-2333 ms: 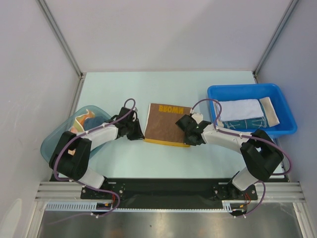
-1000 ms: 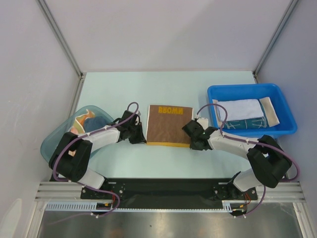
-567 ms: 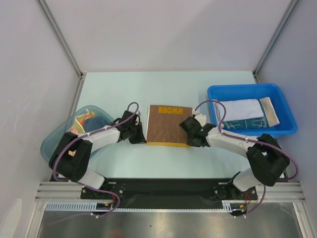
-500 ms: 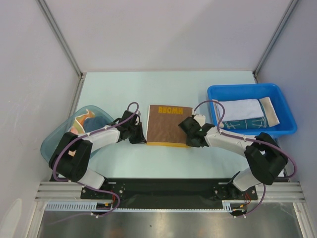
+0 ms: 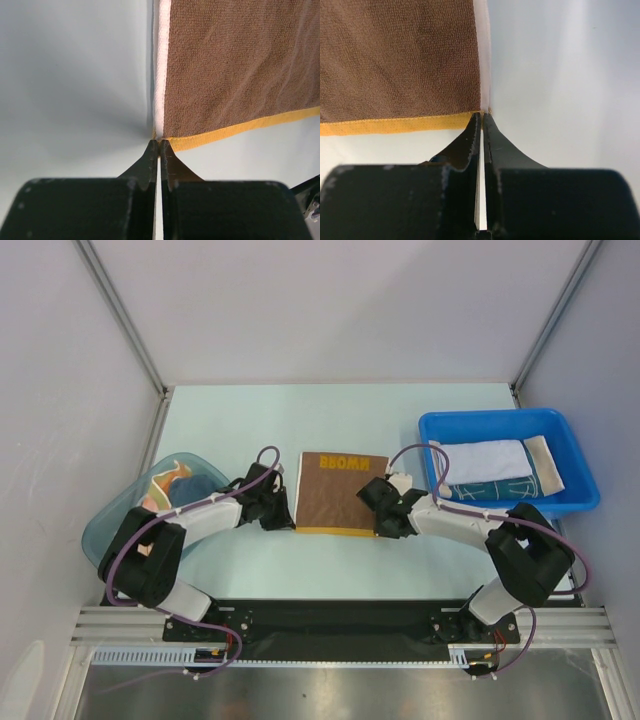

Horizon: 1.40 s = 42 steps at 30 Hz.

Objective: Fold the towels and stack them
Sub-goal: Fold the towel

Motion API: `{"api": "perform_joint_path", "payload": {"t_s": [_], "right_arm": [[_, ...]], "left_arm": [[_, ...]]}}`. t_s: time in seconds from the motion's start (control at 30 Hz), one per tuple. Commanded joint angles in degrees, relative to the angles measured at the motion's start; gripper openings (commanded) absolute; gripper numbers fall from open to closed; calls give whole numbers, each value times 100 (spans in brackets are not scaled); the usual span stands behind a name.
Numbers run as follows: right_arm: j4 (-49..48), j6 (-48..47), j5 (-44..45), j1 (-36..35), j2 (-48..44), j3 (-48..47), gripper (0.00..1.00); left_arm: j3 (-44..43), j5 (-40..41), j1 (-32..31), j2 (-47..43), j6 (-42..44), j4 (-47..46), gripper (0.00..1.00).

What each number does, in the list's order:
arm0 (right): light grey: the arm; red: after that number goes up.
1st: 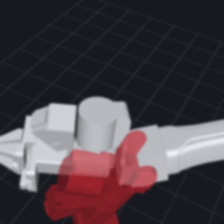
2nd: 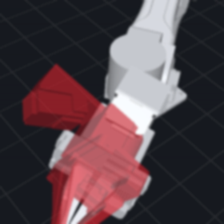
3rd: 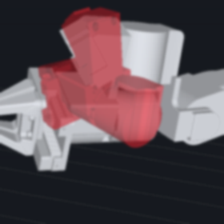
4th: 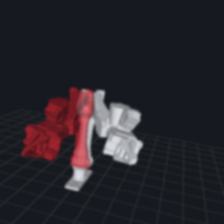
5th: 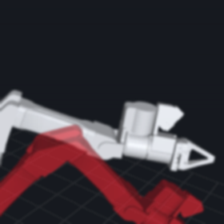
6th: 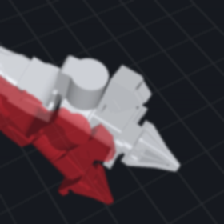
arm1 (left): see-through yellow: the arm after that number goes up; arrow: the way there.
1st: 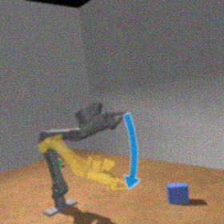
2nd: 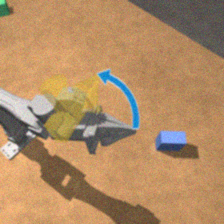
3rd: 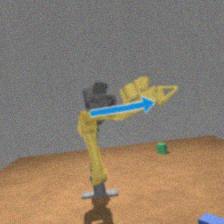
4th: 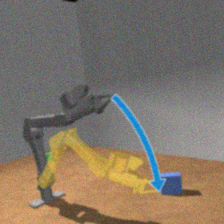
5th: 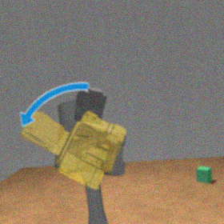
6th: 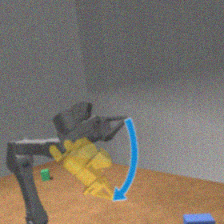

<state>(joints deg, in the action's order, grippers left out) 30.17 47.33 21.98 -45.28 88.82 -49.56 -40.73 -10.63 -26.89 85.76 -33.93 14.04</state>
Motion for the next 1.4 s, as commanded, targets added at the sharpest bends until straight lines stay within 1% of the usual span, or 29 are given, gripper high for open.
{"api": "perform_joint_path", "payload": {"t_s": [0.0, 0.17, 0.4, 0.57, 0.7, 0.73, 0.77, 0.83, 0.9, 0.93, 1.0, 1.07, 1.1, 1.17, 1.2, 1.23, 1.27, 1.3, 1.33, 1.37], "right_arm": [[322, 4, 377, -43, -285, -273, 0], [323, -40, 413, -60, -470, -54, 0], [-37, 4, 377, -122, -436, 403, 0], [-143, 57, 351, -122, -400, 561, 0], [-187, 13, 220, -122, -426, 561, 0], [-179, 4, 176, -122, -435, 562, 2], [-178, 4, 132, -130, -435, 553, 9], [-65, 30, 61, -139, -418, 527, 21], [145, 92, 79, -174, -505, 491, 28], [199, 66, 87, -174, -575, 430, 32], [426, 5, 113, -166, -733, 299, 31], [524, -162, 149, -122, -822, 36, 31], [490, -259, 105, -52, -892, -44, 30], [245, -653, 18, 45, -910, -124, 30], [-131, -820, -174, 202, -884, -194, 28], [-317, -987, -281, 343, -736, -229, 25], [-493, -1424, -430, 492, -638, -308, 22], [-834, -1698, -840, 624, -516, -500, 20], [-925, -1979, -1001, 904, -166, -676, 16], [-1073, -2435, -1185, 1002, 11, -834, 15]], "left_arm": [[-190, 149, -61, -234, 54, 143, 0], [-198, 105, -79, -235, 45, 90, 0], [-75, 96, -158, -77, 45, -42, 0], [-14, 281, -167, -50, 10, 54, 0], [-101, 421, -211, -208, -17, 335, 2], [-119, 430, -211, -243, -17, 388, 14], [-145, 422, -211, -270, -17, 432, 24], [-311, 378, -220, -261, 53, 686, 32], [-444, 430, -211, -314, 149, 888, 36], [-601, 457, -220, -349, 194, 968, 39], [-856, 588, -211, -419, 342, 1074, 41], [-1331, 536, -211, -367, 483, 1057, 41], [-1724, 458, -202, -193, 658, 1022, 41], [-2156, 422, -202, 80, 791, 1030, 41], [-2550, 361, -193, 456, 974, 926, 41], [-2763, 238, -202, 642, 1046, 907, 41], [-2982, 228, -193, 914, 1116, 916, 40], [-3211, 202, -176, 1143, 1265, 942, 40], [-3622, 63, -158, 1632, 1353, 908, 39], [-3826, -8, -106, 1872, 1476, 899, 38]]}}
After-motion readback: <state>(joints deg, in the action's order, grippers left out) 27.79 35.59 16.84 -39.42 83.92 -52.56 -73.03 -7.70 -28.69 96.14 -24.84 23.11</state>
